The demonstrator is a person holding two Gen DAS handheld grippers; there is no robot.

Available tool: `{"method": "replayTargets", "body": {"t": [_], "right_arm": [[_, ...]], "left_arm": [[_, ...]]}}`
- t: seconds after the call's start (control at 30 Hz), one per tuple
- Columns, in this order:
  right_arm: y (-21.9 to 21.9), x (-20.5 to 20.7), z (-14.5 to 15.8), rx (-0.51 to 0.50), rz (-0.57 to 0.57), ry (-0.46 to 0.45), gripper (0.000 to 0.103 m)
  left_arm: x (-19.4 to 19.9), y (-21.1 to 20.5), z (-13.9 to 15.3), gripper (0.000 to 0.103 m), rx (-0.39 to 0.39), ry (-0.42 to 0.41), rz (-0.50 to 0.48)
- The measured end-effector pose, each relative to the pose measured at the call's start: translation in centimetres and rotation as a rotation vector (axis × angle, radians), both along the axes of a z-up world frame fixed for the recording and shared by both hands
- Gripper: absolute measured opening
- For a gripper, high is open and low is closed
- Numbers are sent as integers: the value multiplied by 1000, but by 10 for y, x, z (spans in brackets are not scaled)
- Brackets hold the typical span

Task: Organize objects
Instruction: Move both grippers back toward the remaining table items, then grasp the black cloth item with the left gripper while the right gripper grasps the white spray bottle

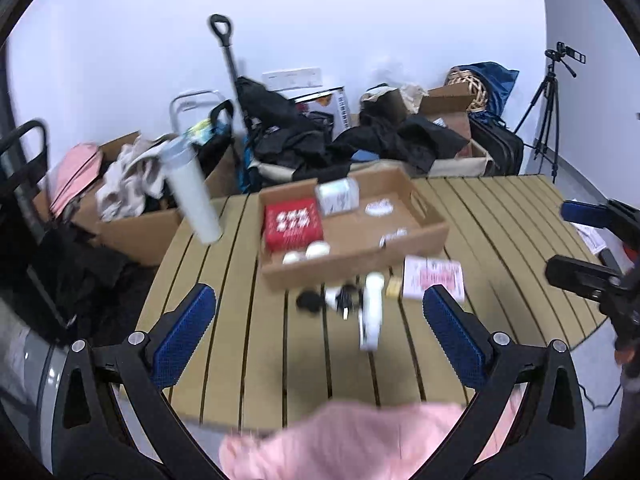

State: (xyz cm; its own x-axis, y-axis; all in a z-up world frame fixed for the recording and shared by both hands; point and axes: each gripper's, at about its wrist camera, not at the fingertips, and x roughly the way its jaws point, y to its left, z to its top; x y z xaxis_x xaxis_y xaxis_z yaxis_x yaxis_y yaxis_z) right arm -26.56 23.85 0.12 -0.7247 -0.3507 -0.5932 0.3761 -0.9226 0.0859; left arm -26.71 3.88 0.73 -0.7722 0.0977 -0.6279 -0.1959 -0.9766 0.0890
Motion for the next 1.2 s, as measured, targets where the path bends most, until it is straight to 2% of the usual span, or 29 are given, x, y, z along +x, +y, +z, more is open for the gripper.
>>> {"method": "replayTargets", "body": {"t": [0.07,0.13,0.17,0.2,0.23,0.27,0.33,0.37,0.4,0.53,0.63,0.7,0.77,0.83,0.9,0.97,1.0,1.13,1.2], "right_arm": [[-4,27,-12,-29,-5,-6,103],[-7,42,-39,-82,22,-144,103],[-7,49,-57,-140,44,-237,103],[-5,58,-74,-196,38,-279,103],[-3,68,-89,-207,0,-281,102],[-7,74,-101,-168,-33,-293,102],[-17,72,-119,-119,-4,-352,100],[-20,69,-123,-113,12,-366,92],[-23,66,-122,-101,6,-356,90],[-32,59,-118,-78,29,-315,87],[-32,58,-123,-52,-9,-312,87],[-29,45,-130,-83,-14,-341,87],[-25,27,-137,-98,-12,-400,87],[-27,2,-144,-115,-16,-431,87],[-30,-20,-149,-124,-31,-435,87],[-37,-41,-153,-100,-45,-437,87],[-42,-53,-155,-93,-45,-435,87],[-61,-78,-162,-38,-30,-412,87],[-73,-94,-168,-11,-20,-403,87]], "left_arm": [[30,-7,-10,103,-1,10,32],[58,-16,-28,103,-7,2,38],[70,-22,-40,103,-13,-18,44],[78,-28,-54,103,-18,-54,62],[82,-33,-66,103,-21,-96,78],[84,-36,-74,103,-20,-130,75],[80,-38,-79,103,-17,-150,63],[76,-39,-79,103,-21,-146,77],[73,-41,-77,103,-16,-134,91],[59,-49,-75,103,40,-135,88],[53,-53,-86,103,48,-154,67],[39,-54,-91,103,81,-149,40],[14,-55,-98,103,150,-142,-17],[-19,-54,-110,103,199,-167,-78],[-62,-49,-126,100,179,-201,-80],[-96,-45,-140,97,166,-194,-98],[-116,-44,-150,92,163,-206,-97],[-172,-45,-185,73,199,-341,-73],[-185,-45,-195,70,221,-368,-63]]}}
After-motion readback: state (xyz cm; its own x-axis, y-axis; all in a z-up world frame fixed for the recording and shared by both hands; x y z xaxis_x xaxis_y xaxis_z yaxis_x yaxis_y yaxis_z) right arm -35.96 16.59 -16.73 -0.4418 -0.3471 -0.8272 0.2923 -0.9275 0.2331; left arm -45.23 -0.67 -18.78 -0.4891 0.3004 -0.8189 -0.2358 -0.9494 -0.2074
